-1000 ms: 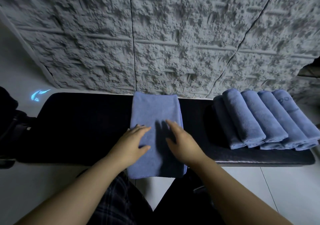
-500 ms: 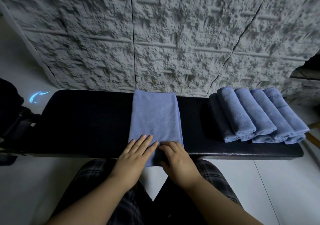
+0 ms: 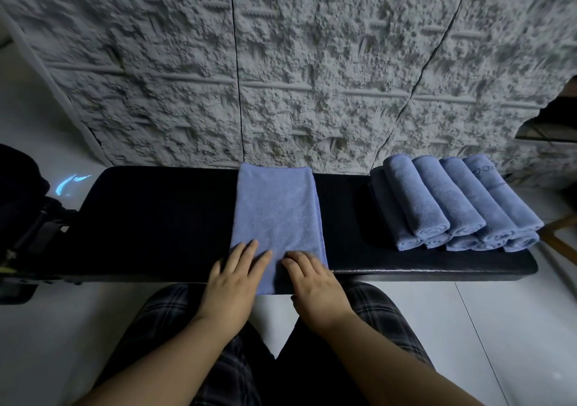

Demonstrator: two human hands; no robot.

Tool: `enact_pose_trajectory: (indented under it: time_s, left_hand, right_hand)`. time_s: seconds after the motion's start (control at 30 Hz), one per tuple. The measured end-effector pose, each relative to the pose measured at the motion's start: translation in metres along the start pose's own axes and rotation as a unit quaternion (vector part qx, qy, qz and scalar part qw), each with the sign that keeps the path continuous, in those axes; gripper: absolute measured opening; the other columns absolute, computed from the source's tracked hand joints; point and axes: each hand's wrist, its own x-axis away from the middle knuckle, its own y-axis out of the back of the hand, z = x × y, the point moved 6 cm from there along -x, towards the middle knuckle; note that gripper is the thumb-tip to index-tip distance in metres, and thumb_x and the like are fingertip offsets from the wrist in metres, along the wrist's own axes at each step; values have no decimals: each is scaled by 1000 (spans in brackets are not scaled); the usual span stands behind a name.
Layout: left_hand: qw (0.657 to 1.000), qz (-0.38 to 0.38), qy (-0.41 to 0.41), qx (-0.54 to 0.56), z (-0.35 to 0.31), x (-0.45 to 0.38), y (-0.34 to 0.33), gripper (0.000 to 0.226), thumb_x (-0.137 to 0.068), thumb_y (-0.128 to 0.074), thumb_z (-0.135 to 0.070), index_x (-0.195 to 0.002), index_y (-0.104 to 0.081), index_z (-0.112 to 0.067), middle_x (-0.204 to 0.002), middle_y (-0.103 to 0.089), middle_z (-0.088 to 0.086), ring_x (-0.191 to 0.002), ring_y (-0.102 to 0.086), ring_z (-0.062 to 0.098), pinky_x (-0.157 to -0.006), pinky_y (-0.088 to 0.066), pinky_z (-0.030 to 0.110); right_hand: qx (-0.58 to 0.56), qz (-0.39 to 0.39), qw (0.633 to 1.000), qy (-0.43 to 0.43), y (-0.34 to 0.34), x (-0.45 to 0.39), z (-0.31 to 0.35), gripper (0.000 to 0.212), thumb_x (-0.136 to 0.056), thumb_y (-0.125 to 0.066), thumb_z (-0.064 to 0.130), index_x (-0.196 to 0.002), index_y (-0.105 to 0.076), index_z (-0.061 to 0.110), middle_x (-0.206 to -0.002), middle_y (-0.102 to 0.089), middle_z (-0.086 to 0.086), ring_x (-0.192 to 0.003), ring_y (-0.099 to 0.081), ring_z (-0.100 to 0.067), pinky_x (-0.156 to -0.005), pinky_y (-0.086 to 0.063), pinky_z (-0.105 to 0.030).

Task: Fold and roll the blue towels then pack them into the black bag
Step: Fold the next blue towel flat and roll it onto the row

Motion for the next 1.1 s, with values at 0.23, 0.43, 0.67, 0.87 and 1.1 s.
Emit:
enact_pose_trajectory:
  time_s: [0.23, 0.43, 0.67, 0.87, 1.1]
  left_hand:
    - [998, -12, -59, 18, -8, 1, -1, 92, -36, -86, -2, -118, -46, -16, -122, -61, 3, -120, -48, 19, -82, -53, 32]
    - [998, 10, -62, 0, 0, -7, -7, 106, -37, -86, 2, -131, -40, -16, -135, -53, 7, -128, -43, 22, -86, -53, 32]
    - [998, 18, -55, -35, 7, -16, -3, 109, -43, -83, -1, -138, -33, -21, -141, -47, 5, -129, -46, 23, -104, -35, 49]
    - [995, -64, -76, -2, 7, -8, 3, 53, -69, -56, -9, -122, -57, -13, -124, -60, 5, -118, -53, 22, -109, -26, 37]
    - [996, -60, -15, 67, 16, -9, 22, 38, -58, -79, -8, -92, -69, -19, -86, -59, -6, -82, -54, 16, -68, -52, 31]
  right_hand:
    - [69, -16, 997, 5, -1, -1, 1, 97, -39, -88, 16, -130, -55, 9, -131, -59, -5, -119, -57, -19, -96, -43, -37]
    - [71, 6, 997, -8, -7, -12, -8, 101, -50, -82, 13, -140, -38, 9, -138, -52, -7, -127, -49, -20, -101, -39, -39]
    - [85, 41, 995, -4, -10, -22, -12, 82, -88, -52, 9, -147, 6, 15, -154, 11, -1, -141, 8, -17, -112, 4, -34]
    - [-1, -16, 1000, -3, -7, -16, -16, 71, -62, -73, 8, -131, -54, 10, -135, -55, -7, -125, -52, -25, -100, -45, -42]
    - [-39, -70, 994, -69, 16, -10, -27, 20, -69, -45, 20, -82, -60, 21, -84, -55, 5, -74, -52, -17, -62, -49, -29]
